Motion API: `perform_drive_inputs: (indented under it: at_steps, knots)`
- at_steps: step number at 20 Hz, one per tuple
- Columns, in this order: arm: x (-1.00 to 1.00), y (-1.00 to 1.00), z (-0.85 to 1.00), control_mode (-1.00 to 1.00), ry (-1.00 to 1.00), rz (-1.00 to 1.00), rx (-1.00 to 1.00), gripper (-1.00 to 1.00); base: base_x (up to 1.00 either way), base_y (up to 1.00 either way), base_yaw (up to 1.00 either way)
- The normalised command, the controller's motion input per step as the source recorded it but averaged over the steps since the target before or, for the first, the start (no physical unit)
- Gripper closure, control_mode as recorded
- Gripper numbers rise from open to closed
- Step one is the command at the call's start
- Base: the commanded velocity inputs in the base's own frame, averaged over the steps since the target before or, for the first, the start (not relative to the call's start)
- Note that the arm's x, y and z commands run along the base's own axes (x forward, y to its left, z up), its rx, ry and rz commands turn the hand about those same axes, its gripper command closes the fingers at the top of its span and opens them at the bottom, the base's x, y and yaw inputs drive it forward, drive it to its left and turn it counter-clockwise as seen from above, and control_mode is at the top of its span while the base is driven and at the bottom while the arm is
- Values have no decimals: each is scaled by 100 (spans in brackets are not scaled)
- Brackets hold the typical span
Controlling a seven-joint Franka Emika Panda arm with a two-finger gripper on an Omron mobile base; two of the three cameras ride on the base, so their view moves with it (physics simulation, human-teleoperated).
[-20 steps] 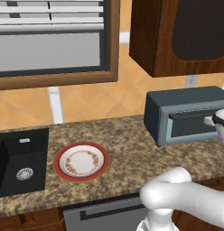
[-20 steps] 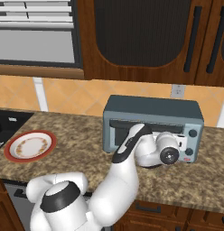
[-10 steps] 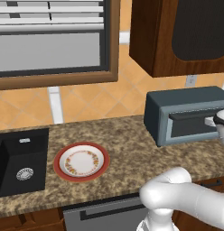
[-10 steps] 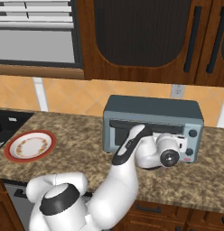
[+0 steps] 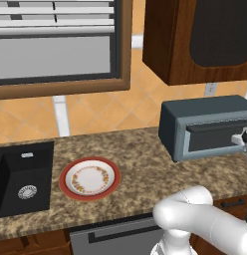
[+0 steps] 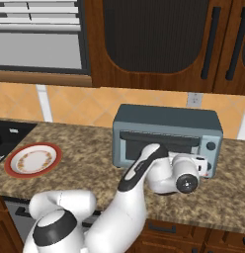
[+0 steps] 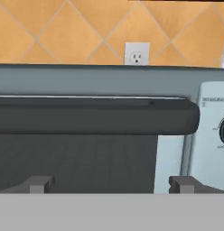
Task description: Pick up the kebab skewer and baguette bread, and place them inside the toaster oven. Close the toaster oven door and start by setting the timer.
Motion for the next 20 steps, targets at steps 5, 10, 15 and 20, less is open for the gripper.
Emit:
perform_drive_inputs:
  at_steps: [5,10,15,20]
  knots:
    - [-20,-39,0,-100,0,0,0,-100,0,0,0]
    - [-2,-39,0,-100,0,0,0,-100,0,0,0]
    - [0,-38,0,-100,0,0,0,-100,0,0,0]
    - [0,-23,0,-100,0,0,0,-100,0,0,0]
